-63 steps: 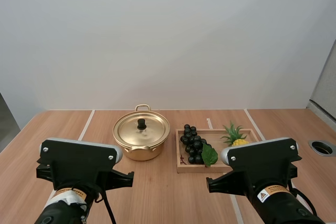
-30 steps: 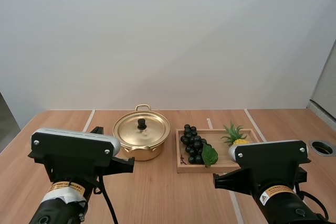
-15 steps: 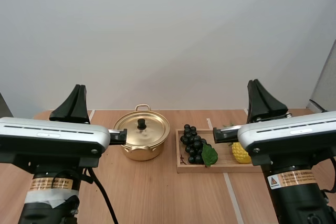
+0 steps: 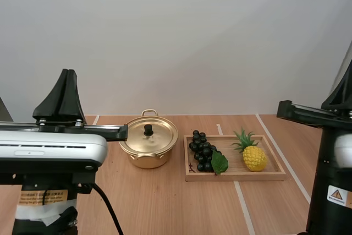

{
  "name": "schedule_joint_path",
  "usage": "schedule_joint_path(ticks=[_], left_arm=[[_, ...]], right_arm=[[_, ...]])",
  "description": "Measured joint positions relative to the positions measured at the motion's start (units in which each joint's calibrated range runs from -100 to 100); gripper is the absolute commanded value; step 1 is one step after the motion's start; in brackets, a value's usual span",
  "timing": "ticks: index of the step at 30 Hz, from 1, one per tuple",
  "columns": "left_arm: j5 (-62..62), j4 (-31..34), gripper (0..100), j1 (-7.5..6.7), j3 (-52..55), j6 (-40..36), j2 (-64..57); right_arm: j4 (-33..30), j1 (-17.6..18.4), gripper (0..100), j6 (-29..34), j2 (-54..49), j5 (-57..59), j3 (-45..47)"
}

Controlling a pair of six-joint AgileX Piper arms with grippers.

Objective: Open the pot, put the pineapple inside, and close it

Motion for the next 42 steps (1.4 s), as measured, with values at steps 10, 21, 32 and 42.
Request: schedule_joint_path(ticks=[10, 21, 32, 42], left_arm=[[34.61, -4.66, 0, 0.0, -24.5, 0.0, 1.57], [60.6, -5.04, 0, 0.45, -54.15, 0.0, 15.56], [88.4, -0.59, 0, 1.99, -77.06, 0.0, 32.32], [95.28, 4.07, 0, 1.99, -79.63, -4.65, 37.1]], right_arm=[[13.81, 0.0, 0, -18.36, 1.13, 58.16, -26.88], [14.63, -1.93, 0, -22.01, 13.22, 88.97, -50.34], [2.85, -5.88, 0, -7.83, 28.67, 115.0, -65.64], [-20.87, -6.13, 0, 6.42, 38.44, 130.11, -70.82]])
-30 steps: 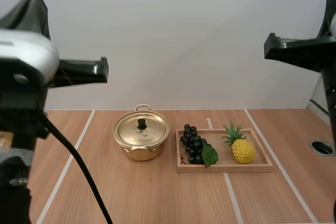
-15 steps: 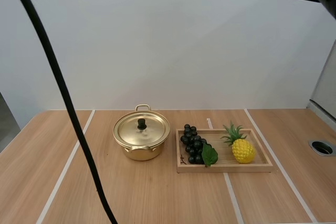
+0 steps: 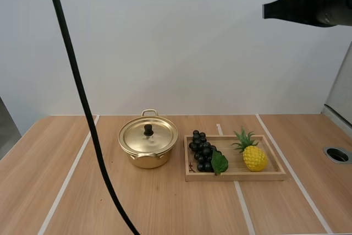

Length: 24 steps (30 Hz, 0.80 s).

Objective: Open the pot, put the pineapple inside, and close it

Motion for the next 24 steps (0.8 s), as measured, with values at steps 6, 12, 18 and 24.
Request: schedule_joint_path(ticks=[6, 12, 18, 24], left_arm=[[7.37, 0.23, 0, 0.0, -0.38, -2.17, 6.12], [27.7, 0.23, 0, 0.0, -0.38, -2.2, 15.97], [39.63, -5.22, 0, 0.0, -0.38, 3.79, 24.06], [44.55, -13.43, 0, 0.0, -0.38, 11.82, 30.72]], right_arm=[[-4.2, 0.0, 0, 0.83, 7.9, 13.71, -1.06], [-4.47, 0.0, 0, -0.06, 14.29, 25.47, -1.2], [-2.82, 0.0, 0, -3.62, 20.51, 37.09, -1.2], [-0.88, 0.0, 0, -5.15, 24.33, 42.55, -1.2]])
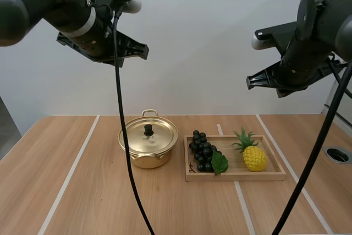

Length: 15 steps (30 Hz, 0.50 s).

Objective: Open the pot, put the pineapple inside, and close it

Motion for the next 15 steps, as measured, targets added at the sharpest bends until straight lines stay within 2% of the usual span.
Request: schedule_joint_path(ticks=[15], left_arm=[[3.94, -1.37, 0, 0.0, 0.15, 6.4, 12.67]], right_arm=[[0.27, 0.0, 0, -0.07, 5.91, 2.15, 1.09]])
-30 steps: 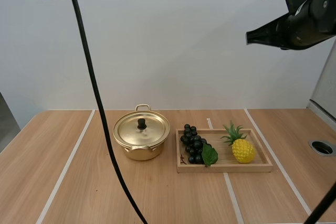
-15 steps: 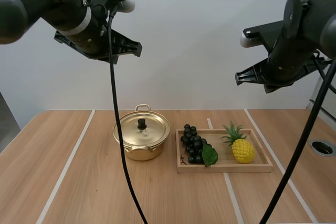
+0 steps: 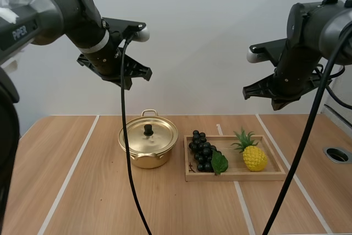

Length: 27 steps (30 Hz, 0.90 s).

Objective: Open the pot, put the pineapple inside, and close it

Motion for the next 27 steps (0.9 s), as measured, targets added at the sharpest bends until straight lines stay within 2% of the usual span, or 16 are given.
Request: schedule_joint_path(ticks=[5, 7, 11, 14, 16, 18, 27], left_arm=[[0.37, -0.11, 1, 0.0, 2.44, 2.6, 3.83], [0.72, -0.11, 10, 0.0, 3.49, 3.76, 5.61], [0.87, -0.11, 47, 0.0, 4.34, 5.37, 8.54], [0.87, -0.86, 82, 0.0, 4.46, 6.27, 10.0], [0.87, -2.04, 95, 0.0, 4.46, 7.99, 10.59], [0.7, -3.09, 97, 0.0, 4.46, 9.85, 11.03], [-2.28, -4.77, 97, 0.0, 4.46, 13.32, 15.41]], right_arm=[[0.0, 0.0, 0, 0.0, 0.34, -4.57, 2.19], [0.0, 0.0, 0, -0.03, 0.34, -6.33, 2.61], [0.0, 0.0, 0, -0.03, 0.45, -7.98, 2.7], [0.0, 0.0, 0, -0.03, 0.9, -8.15, 2.7], [0.0, 0.0, 0, -0.03, 1.51, -8.15, 2.7], [0.0, 0.0, 0, -0.03, 2.33, -8.15, 2.77], [1.01, 0.0, 0, -0.11, 5.05, -7.98, 3.51]])
